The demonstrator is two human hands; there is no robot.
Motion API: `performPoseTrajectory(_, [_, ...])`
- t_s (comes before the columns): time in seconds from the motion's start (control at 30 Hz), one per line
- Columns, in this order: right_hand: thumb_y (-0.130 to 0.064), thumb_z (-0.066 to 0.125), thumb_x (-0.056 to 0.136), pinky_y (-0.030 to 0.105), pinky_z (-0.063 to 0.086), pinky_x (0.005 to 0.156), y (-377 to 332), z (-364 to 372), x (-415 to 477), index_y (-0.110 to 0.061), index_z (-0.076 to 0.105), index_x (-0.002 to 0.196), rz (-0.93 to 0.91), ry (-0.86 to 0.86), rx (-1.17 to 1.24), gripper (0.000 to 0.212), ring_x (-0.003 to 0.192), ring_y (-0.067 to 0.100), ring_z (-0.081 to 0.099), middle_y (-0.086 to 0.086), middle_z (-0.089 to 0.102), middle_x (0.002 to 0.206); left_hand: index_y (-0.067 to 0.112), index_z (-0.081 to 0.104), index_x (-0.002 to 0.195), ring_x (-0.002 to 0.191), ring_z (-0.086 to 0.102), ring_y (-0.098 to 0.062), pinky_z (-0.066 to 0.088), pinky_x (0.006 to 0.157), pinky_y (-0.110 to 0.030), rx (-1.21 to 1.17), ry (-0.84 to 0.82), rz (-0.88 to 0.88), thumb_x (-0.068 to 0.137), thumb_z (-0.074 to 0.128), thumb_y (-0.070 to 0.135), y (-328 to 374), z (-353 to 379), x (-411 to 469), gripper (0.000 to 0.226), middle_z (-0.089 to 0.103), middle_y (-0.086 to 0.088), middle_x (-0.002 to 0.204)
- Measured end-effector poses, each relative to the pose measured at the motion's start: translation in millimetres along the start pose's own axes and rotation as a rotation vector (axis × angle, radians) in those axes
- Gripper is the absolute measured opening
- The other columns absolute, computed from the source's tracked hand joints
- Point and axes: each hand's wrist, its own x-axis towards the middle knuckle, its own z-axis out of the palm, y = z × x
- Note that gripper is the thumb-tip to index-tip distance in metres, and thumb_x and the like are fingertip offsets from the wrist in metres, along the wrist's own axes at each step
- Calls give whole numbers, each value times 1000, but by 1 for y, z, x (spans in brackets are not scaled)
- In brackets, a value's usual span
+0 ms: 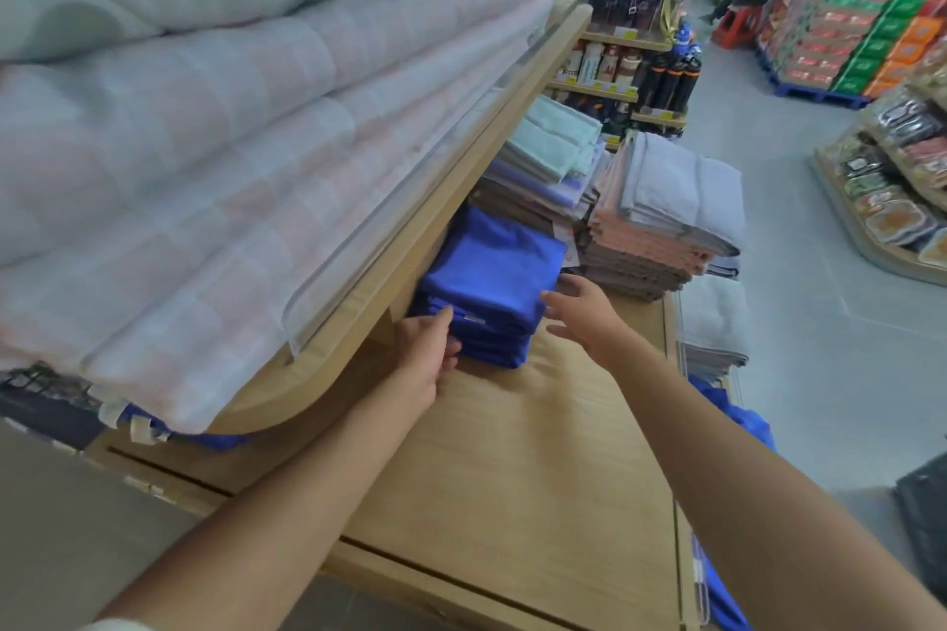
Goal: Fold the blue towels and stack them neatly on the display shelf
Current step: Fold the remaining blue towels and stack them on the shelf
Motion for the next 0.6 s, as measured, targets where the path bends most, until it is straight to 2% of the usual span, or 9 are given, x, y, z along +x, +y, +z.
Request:
performPoseTrajectory(0.07, [-17, 68, 97, 35, 56, 74, 4, -30, -10, -23, 60, 122, -76, 41, -88, 27, 86, 14, 66, 3, 69, 114, 15, 56, 90, 68, 60, -21, 45, 59, -28, 311, 28, 297, 96, 63, 29, -24, -8, -21, 17, 63, -2, 78])
performPoseTrajectory(0.1, [-18, 67, 97, 33, 57, 72, 7, -48, -17, -27, 64, 113, -136, 66, -124, 18, 86, 13, 69, 1, 72, 111, 18, 55, 89, 74, 60, -20, 45, 66, -31, 469, -21, 454, 95, 63, 28, -34, -9, -33, 14, 62, 3, 80])
performPoseTrajectory(0.2, [-19, 66, 96, 17, 54, 61, 22, -106, -50, -35, 70, 99, -314, 168, -316, 17, 79, 4, 72, -15, 75, 90, 27, 60, 95, 92, 57, -9, 46, 79, -28, 820, -280, 818, 93, 60, 27, -57, 6, -64, 3, 61, 14, 94])
performPoseTrajectory(0.27, [-22, 68, 93, 12, 49, 58, 41, -144, -70, -33, 73, 94, -346, 283, -458, 13, 73, 2, 68, -19, 73, 83, 26, 64, 110, 108, 54, -10, 42, 94, -26, 959, -431, 976, 93, 59, 27, -70, 28, -77, 17, 62, 12, 111])
performPoseTrajectory(0.33, [-19, 66, 91, 17, 47, 64, 68, -177, -83, -31, 73, 90, -291, 403, -574, 14, 72, 4, 66, -14, 73, 83, 26, 63, 123, 127, 48, -14, 32, 110, -26, 1059, -543, 1049, 94, 58, 30, -84, 53, -86, 30, 59, 7, 130])
performPoseTrajectory(0.37, [-17, 64, 91, 23, 47, 69, 84, -192, -86, -30, 73, 92, -225, 449, -603, 15, 78, 9, 67, -11, 74, 89, 27, 59, 130, 138, 41, -15, 25, 117, -28, 1119, -581, 1061, 96, 55, 34, -90, 67, -90, 35, 54, 6, 141])
performPoseTrajectory(0.43, [-13, 61, 91, 28, 46, 80, 119, -215, -87, -22, 73, 108, -56, 470, -666, 22, 97, 22, 68, -1, 75, 109, 33, 47, 143, 151, 22, -17, 11, 125, -36, 1273, -623, 1062, 100, 44, 43, -103, 92, -97, 44, 36, 5, 158])
performPoseTrajectory(0.53, [-14, 64, 92, 32, 48, 95, 167, -225, -87, -13, 61, 135, 142, 280, -730, 42, 115, 25, 64, 5, 68, 130, 39, 31, 151, 156, 5, -17, -1, 126, -46, 1472, -626, 1020, 99, 30, 53, -121, 118, -102, 54, 17, 6, 167])
performPoseTrajectory(0.6, [-25, 70, 92, 34, 51, 95, 194, -218, -88, -17, 55, 137, 215, 157, -703, 48, 113, 23, 65, 4, 68, 127, 40, 29, 152, 156, 6, -15, -3, 125, -49, 1527, -574, 1028, 96, 23, 58, -129, 123, -102, 58, 17, 8, 168])
